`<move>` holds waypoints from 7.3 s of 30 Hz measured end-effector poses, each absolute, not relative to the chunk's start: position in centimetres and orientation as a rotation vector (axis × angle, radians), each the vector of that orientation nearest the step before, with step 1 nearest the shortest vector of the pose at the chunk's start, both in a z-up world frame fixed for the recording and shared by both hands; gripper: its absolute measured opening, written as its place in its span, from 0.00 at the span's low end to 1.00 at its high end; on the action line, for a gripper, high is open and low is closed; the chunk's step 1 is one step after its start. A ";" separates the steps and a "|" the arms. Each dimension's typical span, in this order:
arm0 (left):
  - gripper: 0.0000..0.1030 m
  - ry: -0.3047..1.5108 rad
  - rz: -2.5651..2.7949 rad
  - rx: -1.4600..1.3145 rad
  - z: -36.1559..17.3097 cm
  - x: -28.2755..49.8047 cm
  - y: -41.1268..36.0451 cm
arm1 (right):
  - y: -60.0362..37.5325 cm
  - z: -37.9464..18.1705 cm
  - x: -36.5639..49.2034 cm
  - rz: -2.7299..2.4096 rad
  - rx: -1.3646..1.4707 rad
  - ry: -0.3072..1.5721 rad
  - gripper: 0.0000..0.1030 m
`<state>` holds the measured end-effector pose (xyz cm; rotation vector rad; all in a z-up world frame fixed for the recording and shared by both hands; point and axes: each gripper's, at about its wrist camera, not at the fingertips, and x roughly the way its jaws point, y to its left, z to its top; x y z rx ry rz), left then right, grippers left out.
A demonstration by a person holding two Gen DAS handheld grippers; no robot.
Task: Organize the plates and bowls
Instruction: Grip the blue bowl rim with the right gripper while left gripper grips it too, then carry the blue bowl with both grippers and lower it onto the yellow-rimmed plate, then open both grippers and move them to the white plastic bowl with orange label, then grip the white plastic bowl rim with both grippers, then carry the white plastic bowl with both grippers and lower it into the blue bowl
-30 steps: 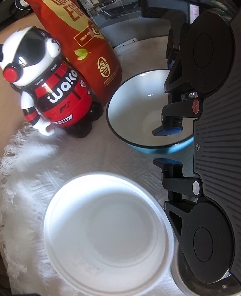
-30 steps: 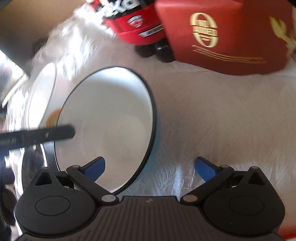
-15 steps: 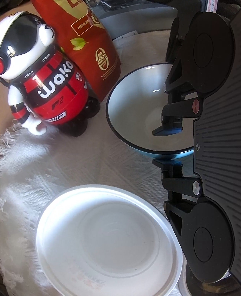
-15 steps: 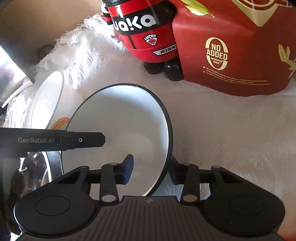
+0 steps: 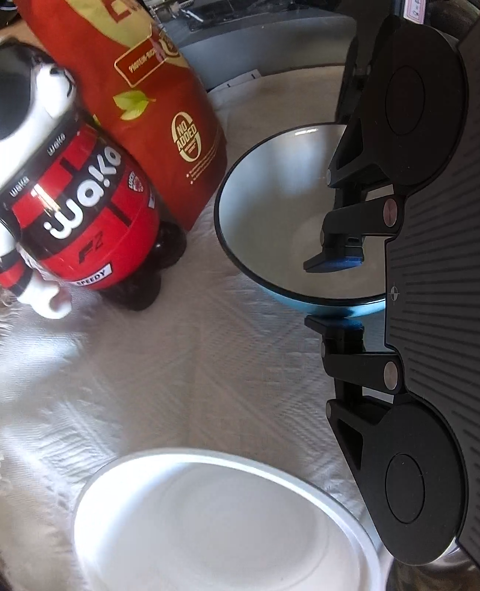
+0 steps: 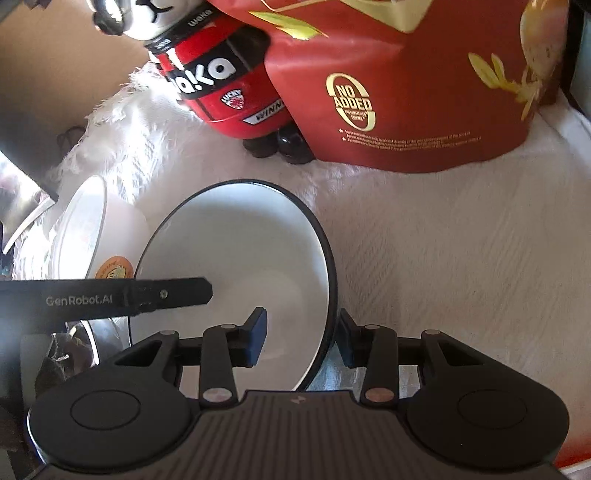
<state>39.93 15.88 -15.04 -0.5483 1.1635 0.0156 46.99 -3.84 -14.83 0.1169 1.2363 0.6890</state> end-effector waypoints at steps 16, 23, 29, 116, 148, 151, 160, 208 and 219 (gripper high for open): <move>0.27 1.108 -0.030 -0.531 -10.4 39.0 15.4 | -4.5 -11.7 46.4 0.639 0.192 1.190 0.43; 0.27 1.101 -0.066 -0.494 -6.1 36.0 14.2 | -6.1 -7.5 43.5 0.656 0.207 1.135 0.43; 0.27 1.147 -0.127 -0.476 -4.6 31.9 12.7 | -7.7 -5.2 39.9 0.663 0.186 1.143 0.43; 0.21 0.817 0.140 -0.612 -1.5 24.4 29.9 | 2.7 3.3 33.9 0.651 -0.087 0.811 0.85; 0.28 1.055 0.300 -0.750 -12.5 33.1 34.7 | 16.7 -11.6 43.8 0.754 -0.070 1.277 0.32; 0.25 1.021 0.281 -0.699 -11.1 33.2 33.1 | 15.9 -11.6 43.9 0.745 -0.031 1.276 0.30; 0.23 1.063 0.058 -0.676 -9.5 35.2 24.9 | 6.6 -6.8 43.6 0.640 -0.023 1.120 0.31; 0.24 1.162 -0.175 -0.445 -3.1 28.4 12.9 | -7.7 -0.6 33.8 0.596 0.102 1.021 0.33; 0.21 1.267 -0.203 -0.438 -7.7 26.0 12.1 | -8.4 -3.4 29.4 0.520 0.064 1.093 0.33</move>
